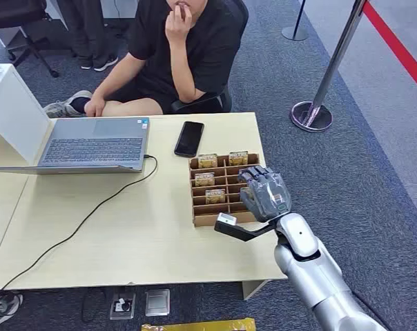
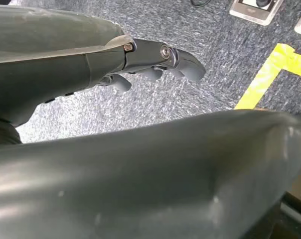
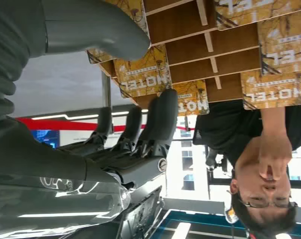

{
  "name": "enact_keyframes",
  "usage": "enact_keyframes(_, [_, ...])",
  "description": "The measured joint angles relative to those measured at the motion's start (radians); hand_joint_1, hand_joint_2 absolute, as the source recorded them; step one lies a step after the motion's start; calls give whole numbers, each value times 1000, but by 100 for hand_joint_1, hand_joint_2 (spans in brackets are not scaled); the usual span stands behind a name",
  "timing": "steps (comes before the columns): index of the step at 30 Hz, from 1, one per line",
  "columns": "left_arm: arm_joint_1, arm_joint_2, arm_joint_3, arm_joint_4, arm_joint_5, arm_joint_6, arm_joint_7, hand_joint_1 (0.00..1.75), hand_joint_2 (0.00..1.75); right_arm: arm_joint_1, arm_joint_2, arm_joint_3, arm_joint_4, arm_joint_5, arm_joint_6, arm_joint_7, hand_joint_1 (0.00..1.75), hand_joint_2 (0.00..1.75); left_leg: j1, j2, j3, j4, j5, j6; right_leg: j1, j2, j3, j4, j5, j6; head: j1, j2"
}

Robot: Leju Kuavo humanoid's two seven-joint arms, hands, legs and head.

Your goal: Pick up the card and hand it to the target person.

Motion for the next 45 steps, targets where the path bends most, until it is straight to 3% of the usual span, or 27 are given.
enact_keyframes(45, [0,0,0,0,0,-2,0,0,0,0,2,0,0,2,3,0,87,175,0,0,0,0,0,0,0,0,0,0,0,0,0,0])
